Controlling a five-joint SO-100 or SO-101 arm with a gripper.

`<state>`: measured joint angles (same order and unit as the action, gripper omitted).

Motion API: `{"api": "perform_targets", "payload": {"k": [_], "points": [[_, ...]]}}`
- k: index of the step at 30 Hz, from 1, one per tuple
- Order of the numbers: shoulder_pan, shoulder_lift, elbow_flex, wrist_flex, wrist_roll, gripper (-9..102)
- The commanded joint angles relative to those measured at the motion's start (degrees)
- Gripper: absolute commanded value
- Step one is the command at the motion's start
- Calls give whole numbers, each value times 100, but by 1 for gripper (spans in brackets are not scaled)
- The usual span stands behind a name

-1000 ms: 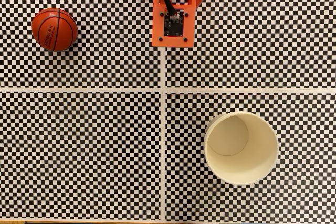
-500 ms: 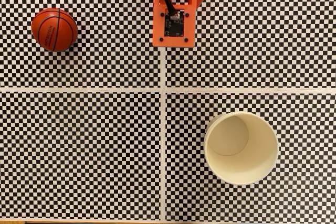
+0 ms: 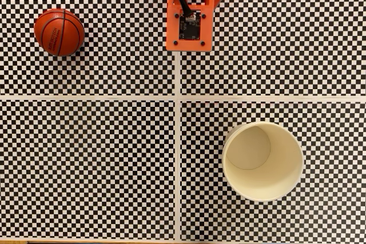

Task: Grasp basketball and place into cup.

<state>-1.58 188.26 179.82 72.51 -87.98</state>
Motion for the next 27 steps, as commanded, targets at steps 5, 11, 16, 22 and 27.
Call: {"api": "perform_targets", "payload": {"k": [5,11,16,22,27], "points": [[-26,26,202,18,-18,0],[-26,26,202,18,-18,0],[62,26,202,-114,-193,0],[396,26,-105,-1178,-167,0],[773,18,-457,-1942,-62,0]]}}
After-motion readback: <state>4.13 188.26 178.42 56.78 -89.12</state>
